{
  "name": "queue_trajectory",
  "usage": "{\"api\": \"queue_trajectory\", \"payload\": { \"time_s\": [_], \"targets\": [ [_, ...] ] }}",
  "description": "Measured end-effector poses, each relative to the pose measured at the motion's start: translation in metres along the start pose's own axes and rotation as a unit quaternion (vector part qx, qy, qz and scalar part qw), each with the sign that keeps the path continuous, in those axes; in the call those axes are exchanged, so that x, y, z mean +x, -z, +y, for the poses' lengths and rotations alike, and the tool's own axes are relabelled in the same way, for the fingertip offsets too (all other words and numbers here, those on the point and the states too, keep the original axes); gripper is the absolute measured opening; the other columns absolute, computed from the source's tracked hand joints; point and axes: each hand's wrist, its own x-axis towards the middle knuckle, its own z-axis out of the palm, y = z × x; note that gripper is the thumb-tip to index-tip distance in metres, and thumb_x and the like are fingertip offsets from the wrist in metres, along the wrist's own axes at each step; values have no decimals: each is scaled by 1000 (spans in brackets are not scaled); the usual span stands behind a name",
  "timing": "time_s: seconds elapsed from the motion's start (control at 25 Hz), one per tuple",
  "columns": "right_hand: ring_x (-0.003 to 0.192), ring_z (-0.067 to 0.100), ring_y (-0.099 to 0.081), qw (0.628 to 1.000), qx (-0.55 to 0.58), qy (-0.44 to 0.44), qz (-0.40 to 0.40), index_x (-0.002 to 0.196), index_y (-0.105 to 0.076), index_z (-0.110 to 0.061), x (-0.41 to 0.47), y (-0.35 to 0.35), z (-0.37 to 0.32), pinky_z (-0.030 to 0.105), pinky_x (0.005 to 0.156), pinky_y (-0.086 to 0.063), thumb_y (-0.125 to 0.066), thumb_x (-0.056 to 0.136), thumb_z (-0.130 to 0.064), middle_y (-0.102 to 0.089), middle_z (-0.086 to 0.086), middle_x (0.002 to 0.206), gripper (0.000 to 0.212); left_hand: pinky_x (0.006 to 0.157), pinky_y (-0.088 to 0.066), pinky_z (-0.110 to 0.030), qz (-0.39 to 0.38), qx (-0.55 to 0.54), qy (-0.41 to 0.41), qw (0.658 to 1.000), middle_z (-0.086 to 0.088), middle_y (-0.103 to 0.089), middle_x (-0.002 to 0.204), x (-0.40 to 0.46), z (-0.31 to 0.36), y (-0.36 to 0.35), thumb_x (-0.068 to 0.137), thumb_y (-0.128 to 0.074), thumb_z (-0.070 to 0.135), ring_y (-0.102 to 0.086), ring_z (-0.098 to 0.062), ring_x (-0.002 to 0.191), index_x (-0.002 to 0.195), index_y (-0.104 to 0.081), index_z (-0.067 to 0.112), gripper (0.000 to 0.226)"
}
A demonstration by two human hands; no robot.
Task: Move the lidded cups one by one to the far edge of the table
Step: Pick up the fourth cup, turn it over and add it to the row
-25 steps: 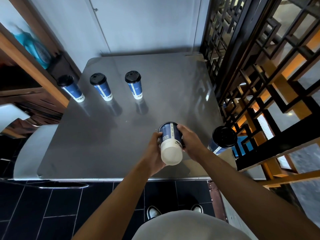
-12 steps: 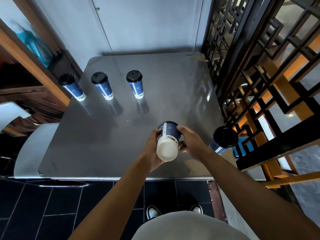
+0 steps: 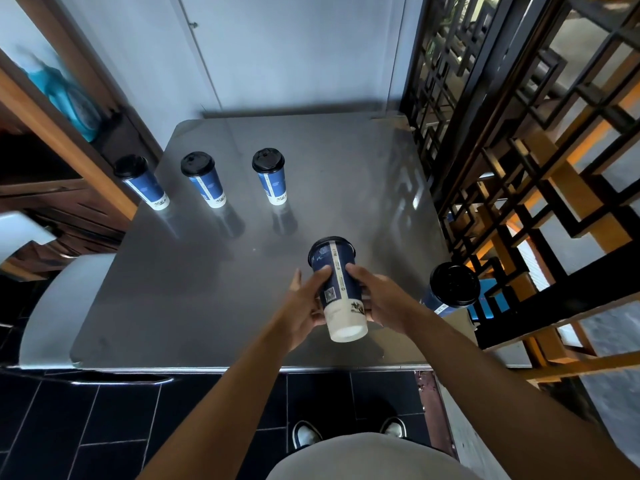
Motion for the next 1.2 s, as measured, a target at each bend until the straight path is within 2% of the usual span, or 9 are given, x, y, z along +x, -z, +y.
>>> {"api": "queue_trajectory", "payload": {
  "time_s": [0.16,0.24,0.32,0.48,0.68,0.84,0.92,1.04,1.2],
  "targets": [
    [107,24,-73,994,-81,-13,-74,132,-58,-14,1,1,-4,34,87,-59,-78,84,-32,-76,9,116,55,72,-60,-34,-21,77,-44,996,-13,-79,104,7,9,26,83,-73,42,-76,-25,86,137,-54,2,70],
    [109,21,-72,994,-99,9,-54,133,-56,-17,5,-4,-11,33,89,-57,-81,82,-18,-74,6,120,56,73,-61,-30,-43,101,-63,992,-12,-78,108,12,16,31,91,-71,30,-77,-25,94,138,-55,9,54],
    [113,22,-70,992,-122,34,-21,137,-53,-14,15,-7,-20,38,98,-55,-86,76,-10,-70,6,125,70,81,-62,-33,-69,116,-72,988,-18,-73,117,18,25,36,88,-77,10,-74,-30,104,142,-51,16,60],
    [116,22,-66,968,-239,67,39,143,-46,-19,47,-6,-43,44,104,-52,-93,67,-14,-66,4,129,89,93,-59,-46,-66,205,-115,970,-19,-68,122,49,50,41,77,-79,-10,-69,-34,113,142,-48,21,79],
    [112,20,-66,922,-363,106,83,137,-53,-19,119,21,-94,40,100,-53,-91,66,-18,-67,0,128,80,72,-56,-13,-30,292,-151,944,-14,-69,124,126,91,27,82,-74,-10,-69,-19,103,135,-51,6,60],
    [108,20,-69,908,-387,131,91,137,-54,-21,198,52,-139,39,97,-55,-88,67,-20,-71,0,123,78,93,-56,-29,27,298,-182,937,-10,-68,122,211,130,7,84,-69,-12,-68,-25,113,127,-55,5,48],
    [108,18,-69,908,-372,163,100,140,-49,-23,230,67,-152,39,95,-57,-88,68,-20,-71,-1,123,82,96,-54,-28,36,294,-195,935,-3,-68,118,246,144,1,87,-68,-10,-68,-16,114,124,-56,17,48],
    [111,15,-69,916,-342,179,108,142,-47,-21,281,92,-164,37,96,-58,-86,72,-14,-71,-1,122,81,86,-51,-10,38,303,-212,928,13,-69,108,300,157,-3,89,-68,-8,-67,12,99,112,-55,37,52],
    [106,7,-69,915,-339,195,97,142,-48,-19,322,106,-163,22,94,-56,-84,74,-10,-68,-11,115,78,87,-47,-4,48,312,-200,927,6,-69,113,341,158,1,90,-66,-8,-63,18,101,120,-55,31,50]
  ]
}}
